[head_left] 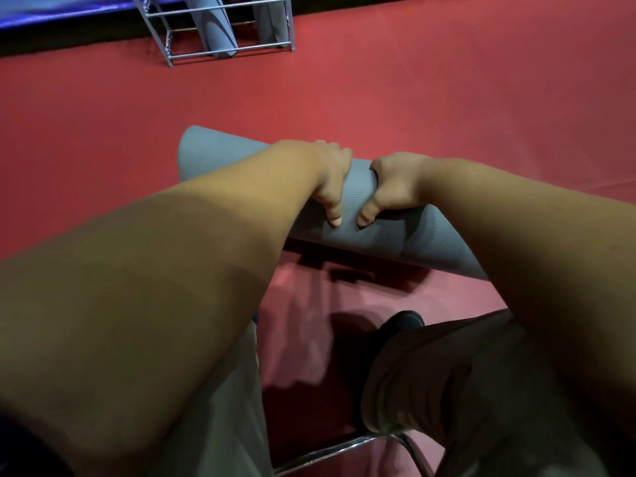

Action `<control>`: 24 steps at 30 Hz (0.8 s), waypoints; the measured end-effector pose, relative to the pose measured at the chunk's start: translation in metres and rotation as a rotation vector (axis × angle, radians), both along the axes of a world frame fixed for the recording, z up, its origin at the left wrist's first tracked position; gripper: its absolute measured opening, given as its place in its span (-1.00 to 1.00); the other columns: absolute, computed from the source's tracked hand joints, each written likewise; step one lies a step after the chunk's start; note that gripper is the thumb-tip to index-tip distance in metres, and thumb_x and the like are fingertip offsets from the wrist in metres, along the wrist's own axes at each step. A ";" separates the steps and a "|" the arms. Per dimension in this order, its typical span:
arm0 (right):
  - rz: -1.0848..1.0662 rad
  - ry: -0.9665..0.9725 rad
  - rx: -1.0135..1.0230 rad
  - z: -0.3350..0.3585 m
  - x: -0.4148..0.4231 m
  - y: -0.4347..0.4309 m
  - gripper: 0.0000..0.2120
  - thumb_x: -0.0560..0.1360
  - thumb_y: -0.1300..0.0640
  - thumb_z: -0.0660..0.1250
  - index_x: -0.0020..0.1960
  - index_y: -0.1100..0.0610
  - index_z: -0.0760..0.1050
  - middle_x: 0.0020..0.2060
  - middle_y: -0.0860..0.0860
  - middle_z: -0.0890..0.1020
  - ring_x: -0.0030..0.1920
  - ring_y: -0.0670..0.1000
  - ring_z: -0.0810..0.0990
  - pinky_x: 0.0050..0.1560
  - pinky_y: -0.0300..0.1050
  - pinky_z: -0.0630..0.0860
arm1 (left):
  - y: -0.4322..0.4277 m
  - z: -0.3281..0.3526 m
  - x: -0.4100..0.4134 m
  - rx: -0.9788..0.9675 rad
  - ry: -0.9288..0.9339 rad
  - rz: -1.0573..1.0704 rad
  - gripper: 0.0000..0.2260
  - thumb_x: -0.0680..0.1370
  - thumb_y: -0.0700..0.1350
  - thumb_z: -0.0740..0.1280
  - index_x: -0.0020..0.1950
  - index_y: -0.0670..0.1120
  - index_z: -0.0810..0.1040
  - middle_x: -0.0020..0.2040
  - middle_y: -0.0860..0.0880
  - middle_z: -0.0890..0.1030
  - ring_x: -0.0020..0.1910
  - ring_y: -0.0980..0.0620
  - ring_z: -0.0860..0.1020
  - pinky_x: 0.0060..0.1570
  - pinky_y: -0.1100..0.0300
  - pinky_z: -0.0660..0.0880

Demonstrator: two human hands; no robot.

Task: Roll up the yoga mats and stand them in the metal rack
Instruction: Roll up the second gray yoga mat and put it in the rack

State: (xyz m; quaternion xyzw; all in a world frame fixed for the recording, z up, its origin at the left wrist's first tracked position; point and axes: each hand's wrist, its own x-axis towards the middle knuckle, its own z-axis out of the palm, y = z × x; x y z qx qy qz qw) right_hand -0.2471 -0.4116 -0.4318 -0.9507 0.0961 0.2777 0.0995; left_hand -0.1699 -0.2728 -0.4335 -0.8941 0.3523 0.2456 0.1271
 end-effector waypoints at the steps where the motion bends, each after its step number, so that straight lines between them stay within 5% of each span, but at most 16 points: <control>1: -0.002 0.004 -0.005 0.000 0.000 0.000 -0.24 0.11 -0.39 0.66 0.11 0.07 0.61 -0.06 0.02 0.69 -0.06 0.11 0.66 0.10 0.04 0.66 | -0.001 -0.001 -0.003 0.017 -0.037 -0.026 0.11 0.14 0.30 0.73 0.52 -0.09 0.31 0.46 -0.14 0.43 0.46 -0.22 0.42 0.40 -0.17 0.43; 6: -0.001 0.001 0.003 0.001 -0.002 0.000 -0.27 0.17 -0.34 0.65 0.15 0.08 0.59 0.00 0.05 0.69 -0.02 0.12 0.66 0.12 0.06 0.65 | -0.003 0.006 -0.005 -0.020 -0.058 -0.005 -0.03 0.09 0.30 0.74 0.34 -0.01 0.39 0.31 -0.06 0.55 0.32 -0.19 0.55 0.22 -0.12 0.51; 10: -0.015 0.009 0.031 -0.003 -0.002 -0.001 0.15 0.14 -0.32 0.67 0.58 0.08 0.30 0.35 0.08 0.57 0.29 0.18 0.57 0.34 0.14 0.55 | 0.002 0.011 0.000 -0.011 0.036 0.083 -0.23 0.07 0.34 0.70 0.10 0.02 0.50 -0.01 0.02 0.62 -0.02 -0.14 0.64 0.02 -0.02 0.62; 14: 0.101 0.033 -0.049 -0.002 -0.001 -0.001 0.34 0.12 -0.34 0.72 0.68 0.09 0.14 0.57 0.11 0.40 0.50 0.22 0.44 0.49 0.14 0.43 | 0.006 0.006 0.001 0.024 0.108 0.147 -0.17 -0.02 0.42 0.65 0.07 -0.03 0.62 -0.07 0.01 0.66 -0.11 -0.11 0.67 0.07 -0.06 0.67; 18: 0.074 0.042 -0.043 0.000 0.001 -0.002 0.22 0.09 -0.31 0.73 0.60 0.07 0.32 0.38 0.07 0.58 0.33 0.18 0.58 0.35 0.11 0.56 | 0.002 -0.002 0.001 0.039 0.129 0.141 -0.14 0.03 0.40 0.66 0.17 -0.04 0.60 -0.03 0.00 0.63 -0.06 -0.13 0.65 0.11 -0.09 0.66; 24: 0.045 0.084 -0.035 -0.007 -0.001 -0.010 -0.17 0.05 -0.44 0.65 0.17 -0.02 0.58 0.00 -0.02 0.67 0.02 0.13 0.65 0.17 0.04 0.63 | 0.001 -0.006 -0.001 0.027 0.070 -0.017 0.16 0.11 0.41 0.68 0.56 -0.05 0.33 0.38 -0.12 0.47 0.33 -0.21 0.53 0.34 -0.14 0.54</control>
